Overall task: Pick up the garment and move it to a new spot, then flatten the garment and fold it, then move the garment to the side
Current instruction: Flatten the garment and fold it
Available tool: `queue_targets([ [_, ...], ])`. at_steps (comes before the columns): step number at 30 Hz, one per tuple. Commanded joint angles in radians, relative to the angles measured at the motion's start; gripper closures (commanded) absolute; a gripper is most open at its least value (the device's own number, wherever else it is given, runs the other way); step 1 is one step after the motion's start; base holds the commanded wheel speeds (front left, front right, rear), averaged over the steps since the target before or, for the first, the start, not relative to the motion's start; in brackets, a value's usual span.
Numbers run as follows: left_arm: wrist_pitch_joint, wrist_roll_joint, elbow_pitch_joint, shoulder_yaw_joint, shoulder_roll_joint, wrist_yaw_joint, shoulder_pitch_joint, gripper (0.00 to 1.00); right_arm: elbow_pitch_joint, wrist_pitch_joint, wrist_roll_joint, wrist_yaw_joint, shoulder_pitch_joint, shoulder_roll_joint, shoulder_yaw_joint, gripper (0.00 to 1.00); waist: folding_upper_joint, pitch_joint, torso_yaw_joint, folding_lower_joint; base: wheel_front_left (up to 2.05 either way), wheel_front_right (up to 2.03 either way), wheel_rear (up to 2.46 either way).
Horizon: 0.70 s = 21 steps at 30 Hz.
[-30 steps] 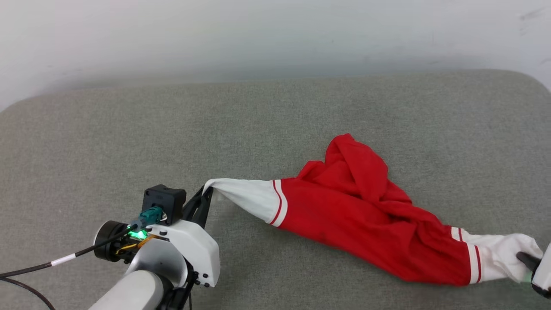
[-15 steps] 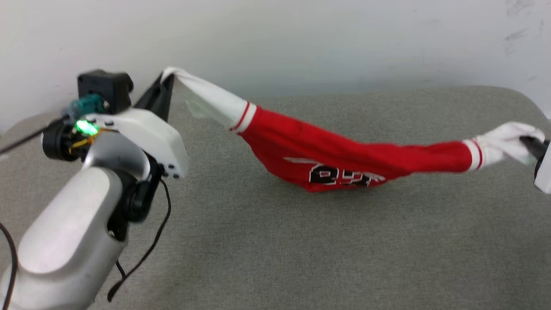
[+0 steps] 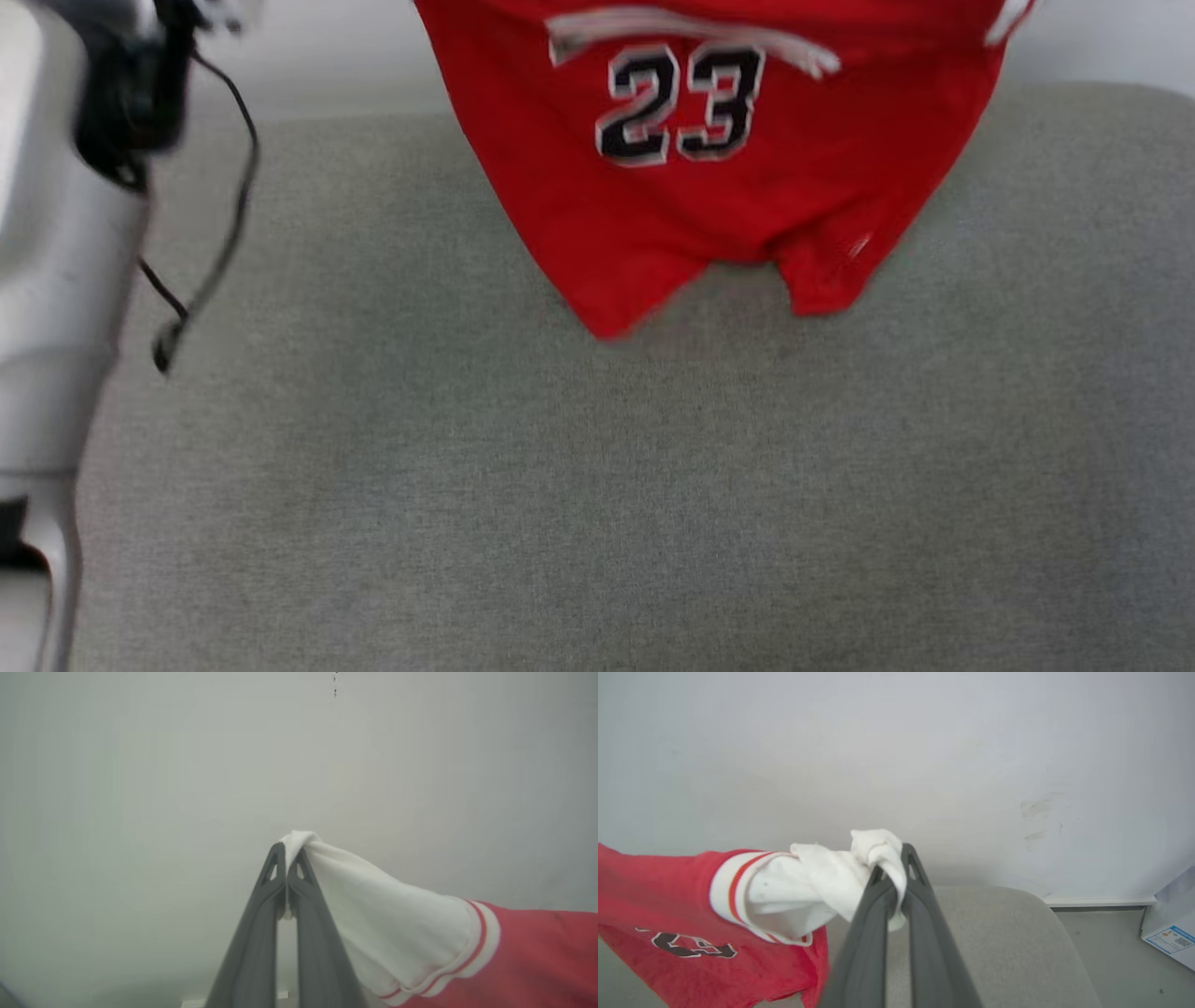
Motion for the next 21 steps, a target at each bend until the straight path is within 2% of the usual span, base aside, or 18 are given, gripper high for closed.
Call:
queue_targets([
  [1, -0.021, 0.01, 0.029, 0.007, -0.002, -0.01, -0.055, 1.0, 0.027, -0.033, -0.001, 0.0, -0.056, 0.007, 0.007, 1.0, 0.0, 0.061, -0.006, 0.0, 0.0, 0.0, 0.0],
  [7, -0.092, 0.06, 0.167, 0.008, -0.013, -0.031, -0.273, 1.0, 0.139, -0.19, -0.036, 0.0, -0.286, 0.004, 0.043, 1.0, 0.0, 0.162, -0.01, 0.0, 0.0, 0.0, 0.0],
  [13, -0.15, 0.09, 0.236, 0.012, -0.02, -0.054, -0.451, 1.0, 0.24, -0.332, -0.052, -0.001, -0.496, 0.001, 0.083, 1.0, 0.0, 0.26, -0.026, 0.0, 0.0, 0.0, 0.0],
  [21, -0.202, 0.087, 0.303, 0.013, -0.042, -0.093, -0.567, 1.0, 0.376, -0.457, -0.006, 0.0, -0.662, -0.003, 0.17, 1.0, 0.0, 0.374, -0.037, 0.0, 0.0, 0.0, 0.0],
])
